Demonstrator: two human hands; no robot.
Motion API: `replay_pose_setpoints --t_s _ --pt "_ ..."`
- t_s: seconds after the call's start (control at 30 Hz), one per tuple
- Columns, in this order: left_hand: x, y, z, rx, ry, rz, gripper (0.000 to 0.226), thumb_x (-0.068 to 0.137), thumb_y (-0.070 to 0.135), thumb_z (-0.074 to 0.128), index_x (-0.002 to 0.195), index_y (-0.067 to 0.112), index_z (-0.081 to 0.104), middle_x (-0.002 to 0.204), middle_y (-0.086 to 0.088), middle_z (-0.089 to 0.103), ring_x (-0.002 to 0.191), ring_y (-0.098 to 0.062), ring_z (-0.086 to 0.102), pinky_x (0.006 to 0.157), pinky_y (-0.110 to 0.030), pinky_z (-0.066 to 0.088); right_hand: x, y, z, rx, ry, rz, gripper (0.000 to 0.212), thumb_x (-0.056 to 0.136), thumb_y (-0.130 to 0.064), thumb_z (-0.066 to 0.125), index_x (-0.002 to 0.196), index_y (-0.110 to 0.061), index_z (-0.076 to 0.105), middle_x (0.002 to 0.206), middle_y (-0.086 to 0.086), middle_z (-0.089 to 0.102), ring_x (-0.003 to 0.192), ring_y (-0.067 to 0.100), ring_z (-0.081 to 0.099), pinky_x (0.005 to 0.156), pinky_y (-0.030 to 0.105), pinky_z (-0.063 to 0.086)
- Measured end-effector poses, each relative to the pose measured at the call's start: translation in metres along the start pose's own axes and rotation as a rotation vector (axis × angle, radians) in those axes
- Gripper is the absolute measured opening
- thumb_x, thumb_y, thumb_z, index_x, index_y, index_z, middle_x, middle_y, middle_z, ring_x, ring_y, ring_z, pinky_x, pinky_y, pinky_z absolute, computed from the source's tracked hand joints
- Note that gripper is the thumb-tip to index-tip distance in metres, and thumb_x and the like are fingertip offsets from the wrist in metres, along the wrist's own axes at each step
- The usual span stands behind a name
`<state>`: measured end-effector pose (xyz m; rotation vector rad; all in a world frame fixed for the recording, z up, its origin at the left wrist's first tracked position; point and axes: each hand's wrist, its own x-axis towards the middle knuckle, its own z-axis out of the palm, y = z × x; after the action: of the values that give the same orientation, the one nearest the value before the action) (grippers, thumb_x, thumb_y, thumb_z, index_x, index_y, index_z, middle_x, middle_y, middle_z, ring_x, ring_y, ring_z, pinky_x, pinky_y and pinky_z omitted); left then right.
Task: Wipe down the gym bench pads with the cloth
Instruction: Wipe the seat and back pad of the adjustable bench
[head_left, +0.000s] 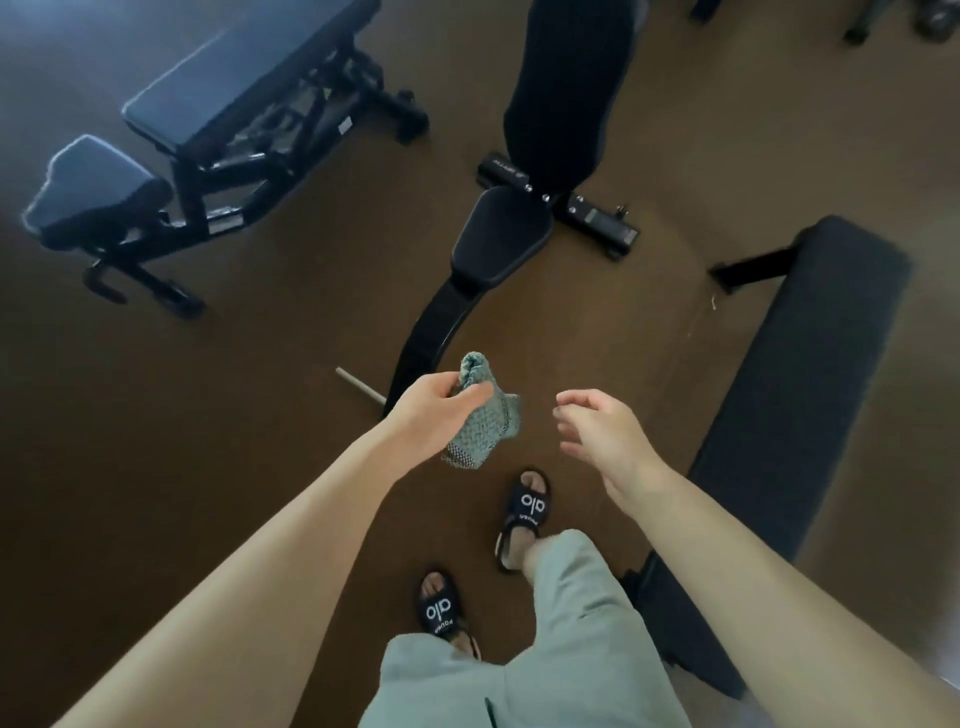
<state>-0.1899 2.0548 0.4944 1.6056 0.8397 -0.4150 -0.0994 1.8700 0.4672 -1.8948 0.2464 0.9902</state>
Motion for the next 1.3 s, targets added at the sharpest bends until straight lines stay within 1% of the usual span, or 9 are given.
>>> replay_pose_setpoints --t_s 0.17,0.3,0.43,0.53,0.77,0.9,1.1,1.17,1.3 --pt "0.084 0.052 -0.004 0.007 0.089 -0.059 0.048 0.1 0.046 0.057 0.105 -0.001 0.065 0.098 -0.008 0.074 0.091 -0.024 0.072 0.093 -0.051 0.056 0.082 -0.034 -0.036 0.149 0.018 0.089 0.017 0.103 -0.014 0.055 0.115 -0.015 0.067 0.117 0.011 0.069 0.111 0.026 0.069 0.099 0.045 0.058" --pt "0.171 0.085 -0.005 -0.03 0.195 -0.126 0.041 0.096 0.051 0.055 0.097 0.011 0.063 0.091 -0.007 0.066 0.085 -0.022 0.062 0.087 -0.052 0.057 0.161 -0.074 -0.061 0.157 -0.046 0.138 0.017 0.102 -0.012 0.056 0.115 -0.013 0.066 0.116 0.013 0.07 0.11 0.028 0.069 0.099 0.045 0.058" --pt "0.244 0.122 0.001 -0.022 0.341 -0.168 0.046 0.101 0.046 0.052 0.104 0.001 0.061 0.099 -0.019 0.072 0.082 -0.025 0.068 0.076 -0.043 0.058 0.229 -0.113 -0.088 0.114 -0.074 0.175 0.019 0.106 -0.014 0.052 0.12 -0.013 0.064 0.116 0.01 0.07 0.109 0.023 0.068 0.099 0.042 0.057" --pt "0.283 0.149 0.002 -0.019 0.389 -0.173 0.034 0.103 0.044 0.05 0.102 0.014 0.064 0.097 -0.006 0.074 0.089 -0.021 0.072 0.085 -0.043 0.062 0.267 -0.146 -0.103 0.114 -0.086 0.198 0.021 0.107 -0.015 0.05 0.124 -0.011 0.062 0.117 0.012 0.07 0.11 0.024 0.068 0.1 0.043 0.056" --pt "0.368 0.185 -0.023 0.034 0.435 -0.099 0.021 0.104 0.041 0.051 0.102 0.021 0.056 0.098 0.001 0.068 0.088 -0.013 0.069 0.08 -0.041 0.063 0.345 -0.202 -0.091 0.136 -0.148 0.225 0.022 0.106 -0.016 0.051 0.126 -0.011 0.061 0.112 0.015 0.073 0.105 0.027 0.071 0.1 0.044 0.056" --pt "0.42 0.191 -0.04 0.274 0.533 -0.038 0.024 0.105 0.039 0.048 0.101 0.015 0.052 0.093 -0.001 0.065 0.076 -0.015 0.065 0.058 -0.032 0.055 0.406 -0.213 -0.072 0.123 -0.149 0.202 0.022 0.107 -0.02 0.052 0.127 -0.015 0.059 0.113 0.012 0.071 0.105 0.025 0.07 0.1 0.043 0.056" --pt "0.54 0.177 -0.035 0.676 0.781 0.242 0.026 0.105 0.04 0.048 0.112 0.015 0.055 0.108 -0.002 0.064 0.082 -0.021 0.066 0.069 -0.042 0.06 0.539 -0.192 -0.044 0.137 -0.12 0.212 0.021 0.108 -0.031 0.051 0.125 -0.02 0.054 0.116 0.01 0.068 0.105 0.025 0.07 0.102 0.045 0.056" --pt "0.592 0.16 -0.02 0.817 0.732 0.295 0.025 0.103 0.036 0.051 0.116 0.015 0.055 0.112 -0.002 0.062 0.083 -0.023 0.066 0.066 -0.039 0.055 0.593 -0.179 -0.033 0.12 -0.125 0.171 0.022 0.108 -0.036 0.049 0.124 -0.022 0.053 0.116 0.007 0.067 0.105 0.023 0.069 0.101 0.044 0.056" --pt "0.694 0.103 0.019 1.139 0.412 0.149 0.033 0.099 0.027 0.057 0.129 0.014 0.049 0.125 -0.006 0.055 0.102 -0.03 0.064 0.068 -0.037 0.042 0.694 -0.144 -0.015 0.118 -0.068 0.095 0.027 0.107 -0.036 0.048 0.126 -0.019 0.056 0.113 0.005 0.067 0.103 0.022 0.068 0.099 0.045 0.056"
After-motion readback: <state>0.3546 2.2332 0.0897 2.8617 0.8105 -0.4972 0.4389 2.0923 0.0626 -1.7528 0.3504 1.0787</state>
